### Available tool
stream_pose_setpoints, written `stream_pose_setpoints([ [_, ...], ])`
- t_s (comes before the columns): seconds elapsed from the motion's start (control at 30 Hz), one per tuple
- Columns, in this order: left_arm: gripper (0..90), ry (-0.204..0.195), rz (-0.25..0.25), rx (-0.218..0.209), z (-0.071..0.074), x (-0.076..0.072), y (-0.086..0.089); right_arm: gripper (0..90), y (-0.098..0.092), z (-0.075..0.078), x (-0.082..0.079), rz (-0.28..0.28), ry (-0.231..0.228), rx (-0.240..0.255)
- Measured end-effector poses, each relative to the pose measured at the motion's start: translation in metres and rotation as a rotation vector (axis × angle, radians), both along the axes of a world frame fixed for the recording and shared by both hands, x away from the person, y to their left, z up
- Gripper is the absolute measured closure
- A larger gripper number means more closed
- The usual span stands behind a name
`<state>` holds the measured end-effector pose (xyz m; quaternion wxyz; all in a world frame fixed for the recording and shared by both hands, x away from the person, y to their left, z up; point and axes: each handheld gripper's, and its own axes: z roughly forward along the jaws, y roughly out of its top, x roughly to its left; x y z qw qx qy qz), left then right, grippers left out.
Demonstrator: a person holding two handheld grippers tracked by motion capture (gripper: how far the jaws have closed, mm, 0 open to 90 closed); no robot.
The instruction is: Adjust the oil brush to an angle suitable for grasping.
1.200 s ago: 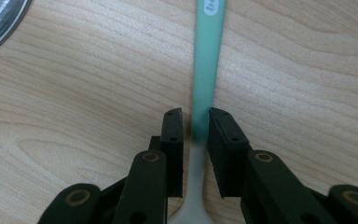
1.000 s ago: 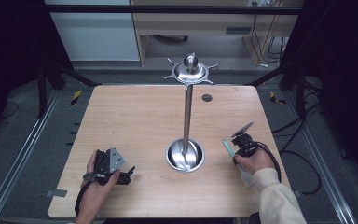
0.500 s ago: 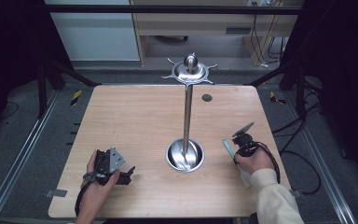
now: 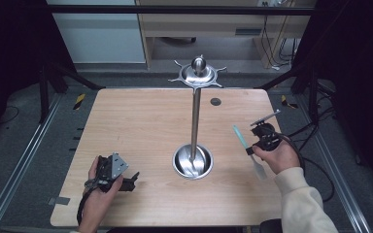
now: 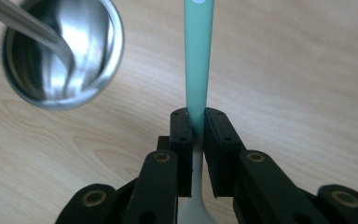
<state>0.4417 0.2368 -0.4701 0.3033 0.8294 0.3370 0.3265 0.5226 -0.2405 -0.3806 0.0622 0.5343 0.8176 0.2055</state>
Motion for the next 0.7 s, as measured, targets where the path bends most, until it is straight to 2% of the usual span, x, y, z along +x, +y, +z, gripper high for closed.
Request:
stream_pose_setpoints([
  [0.13,2.6,-0.006,0.017,-0.029,0.003,-0.003,0.004,82.4,0.0,0.026,-0.003,0.02,-0.083,0.05],
  [0.17,2.6,-0.01,0.022,-0.044,0.003,-0.003,0.005,82.4,0.0,0.026,-0.003,0.02,-0.083,0.05],
  [0.23,2.6,-0.008,0.023,-0.043,0.003,-0.003,0.006,82.4,0.0,0.041,-0.005,0.038,-0.127,0.088],
  [0.3,2.6,-0.01,0.024,-0.044,0.004,-0.003,0.007,82.3,0.001,0.049,-0.006,0.037,-0.152,0.102],
  [0.33,2.6,-0.009,0.027,-0.048,0.003,-0.003,0.007,82.3,0.001,0.049,-0.006,0.037,-0.152,0.102],
  [0.4,2.6,-0.013,0.029,-0.051,0.005,-0.005,0.01,82.3,0.002,0.058,-0.007,0.04,-0.193,0.141],
  [0.5,2.6,-0.021,0.038,-0.066,0.007,-0.006,0.013,82.3,0.003,0.064,-0.009,0.04,-0.227,0.17],
  [0.67,2.6,-0.01,0.043,-0.059,0.005,-0.006,0.015,82.3,0.004,0.067,-0.013,0.041,-0.275,0.211],
  [0.7,2.6,-0.012,0.048,-0.069,0.005,-0.006,0.015,82.3,0.005,0.069,-0.014,0.043,-0.305,0.222],
])
